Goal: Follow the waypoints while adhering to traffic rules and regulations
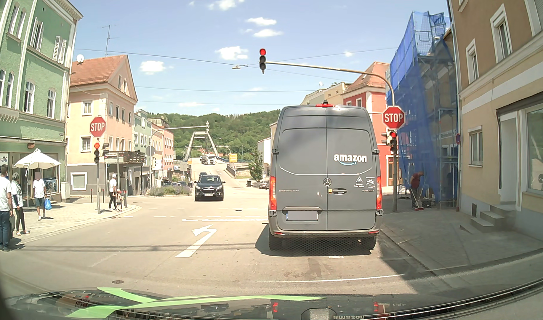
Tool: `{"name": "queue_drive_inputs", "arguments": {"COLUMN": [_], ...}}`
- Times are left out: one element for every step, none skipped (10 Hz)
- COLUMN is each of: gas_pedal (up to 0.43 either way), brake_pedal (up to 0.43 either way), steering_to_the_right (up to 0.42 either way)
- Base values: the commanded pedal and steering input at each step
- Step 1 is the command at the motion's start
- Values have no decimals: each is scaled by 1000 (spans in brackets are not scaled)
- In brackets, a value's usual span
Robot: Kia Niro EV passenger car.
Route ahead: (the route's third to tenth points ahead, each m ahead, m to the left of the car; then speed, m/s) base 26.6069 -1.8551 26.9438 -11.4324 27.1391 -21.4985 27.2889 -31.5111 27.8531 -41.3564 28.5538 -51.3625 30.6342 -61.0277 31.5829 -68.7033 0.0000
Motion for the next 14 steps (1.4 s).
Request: {"name": "queue_drive_inputs", "arguments": {"gas_pedal": [0, 0, 0, 0, 0, 0, 0, 0, 0, 0, 0, 0, 0, 0], "brake_pedal": [360, 360, 360, 360, 360, 360, 360, 360, 360, 360, 360, 360, 360, 360], "steering_to_the_right": [32, 32, 32, 32, 31, 32, 32, 32, 32, 31, 32, 31, 32, 32]}}
